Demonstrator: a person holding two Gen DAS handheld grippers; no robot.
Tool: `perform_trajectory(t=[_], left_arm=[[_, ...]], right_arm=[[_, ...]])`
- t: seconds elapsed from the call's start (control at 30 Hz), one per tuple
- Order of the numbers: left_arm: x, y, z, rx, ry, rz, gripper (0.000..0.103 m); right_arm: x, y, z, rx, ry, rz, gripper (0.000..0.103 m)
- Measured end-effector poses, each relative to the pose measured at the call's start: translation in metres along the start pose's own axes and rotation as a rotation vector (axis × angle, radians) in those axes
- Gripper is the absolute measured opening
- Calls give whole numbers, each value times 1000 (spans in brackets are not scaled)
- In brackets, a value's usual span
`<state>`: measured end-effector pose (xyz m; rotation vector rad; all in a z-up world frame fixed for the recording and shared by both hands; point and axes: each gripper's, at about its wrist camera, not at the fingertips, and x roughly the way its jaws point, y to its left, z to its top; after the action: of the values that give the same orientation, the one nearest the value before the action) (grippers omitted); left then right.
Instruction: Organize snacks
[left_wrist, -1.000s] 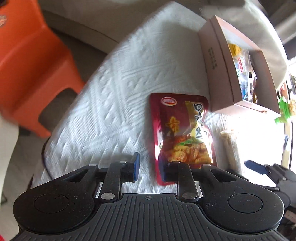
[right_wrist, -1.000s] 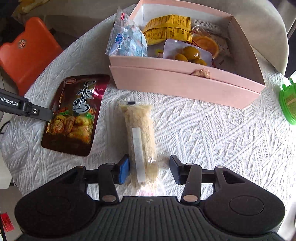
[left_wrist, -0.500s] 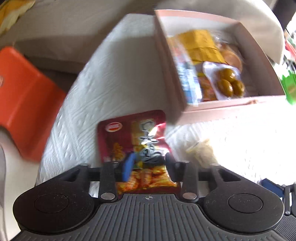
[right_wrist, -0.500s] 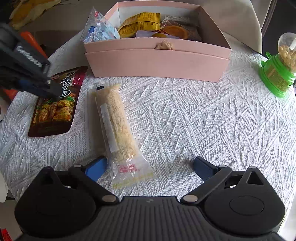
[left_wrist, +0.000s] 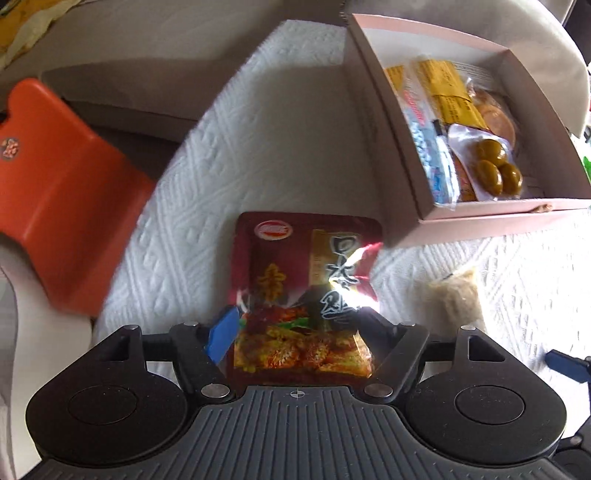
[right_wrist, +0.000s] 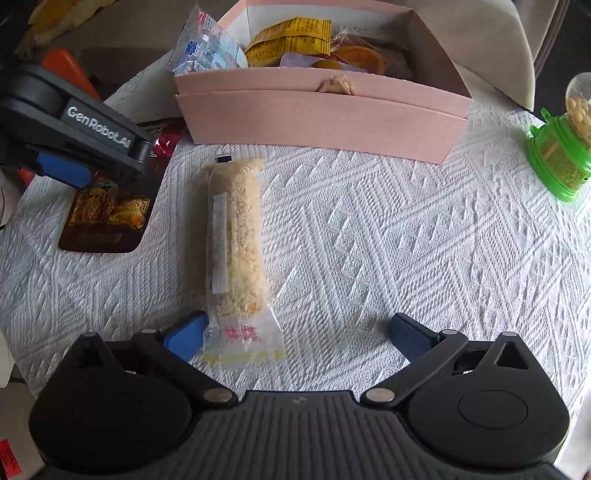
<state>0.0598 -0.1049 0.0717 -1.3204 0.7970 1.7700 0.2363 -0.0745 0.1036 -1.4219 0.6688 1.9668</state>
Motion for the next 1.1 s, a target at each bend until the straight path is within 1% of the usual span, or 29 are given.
perform_trajectory(t=[0.03, 0.07, 0.1, 0.13, 0.2, 0.23, 0.27, 0.3, 0.33, 0.4, 0.43, 0.47, 0.53, 0.6, 0.67, 0.73, 0.77, 0.8, 0.87, 0.9, 1.0, 1.03, 1.1], left_arm=[[0, 6, 2, 3, 1, 20, 79], [1, 12, 3, -1, 5, 30, 79], [3, 18, 4, -12, 11, 30, 79], [6, 25, 6, -28, 20, 23, 79], [8, 37, 7, -61, 25, -21, 78], [6, 41, 7, -65, 17, -43, 74], [3, 44, 8, -50, -6, -60, 72], [-2, 45, 10, -14, -34, -76, 71], [-7, 44, 11, 24, -60, -99, 70], [-16, 42, 16, 116, -104, -138, 70], [-19, 41, 21, 167, -118, -141, 70], [-21, 41, 27, 199, -126, -142, 70], [-19, 45, 42, 203, -124, -155, 70], [-12, 53, 58, 153, -119, -172, 70], [3, 59, 71, 111, -108, -193, 68], [20, 62, 76, 84, -48, -251, 66], [26, 60, 76, 95, -14, -284, 66], [25, 57, 73, 136, -21, -297, 71], [21, 46, 61, 247, 8, -332, 72], [19, 41, 54, 285, 25, -341, 72], [11, 23, 30, 402, 46, -331, 75], [7, 19, 26, 431, 41, -318, 73], [-6, 15, 16, 489, 4, -291, 67]], right_arm=[[-1, -1, 5, -7, 6, 7, 100], [-5, -3, 9, -6, -12, 8, 94], [-9, -4, 15, -7, -33, 11, 87], [-12, -5, 22, -10, -55, 14, 84], [-18, -5, 43, -18, -109, 32, 83], [-19, -5, 57, -24, -135, 43, 82], [-19, -4, 73, -30, -161, 45, 81], [-19, -3, 90, -29, -188, 37, 81], [-13, -6, 106, 16, -160, 41, 81], [-2, -18, 127, 90, -132, 90, 81], [3, -22, 131, 113, -104, 112, 81], [6, -25, 132, 135, -90, 110, 81], [4, -26, 124, 107, -90, 109, 81], [-2, -23, 105, 48, -80, 106, 81], [-8, -16, 81, -10, -59, 113, 81], [-14, -9, 59, -67, -50, 106, 81], [-15, -4, 51, -88, -43, 101, 81], [-13, 3, 45, -109, -32, 90, 81], [-11, 10, 33, -124, -30, 76, 81], [-12, 12, 28, -127, -34, 66, 81], [-7, 12, 18, -110, -39, 35, 82], [-8, 10, 16, -99, -55, 32, 83], [-10, 8, 14, -93, -53, 29, 83]])
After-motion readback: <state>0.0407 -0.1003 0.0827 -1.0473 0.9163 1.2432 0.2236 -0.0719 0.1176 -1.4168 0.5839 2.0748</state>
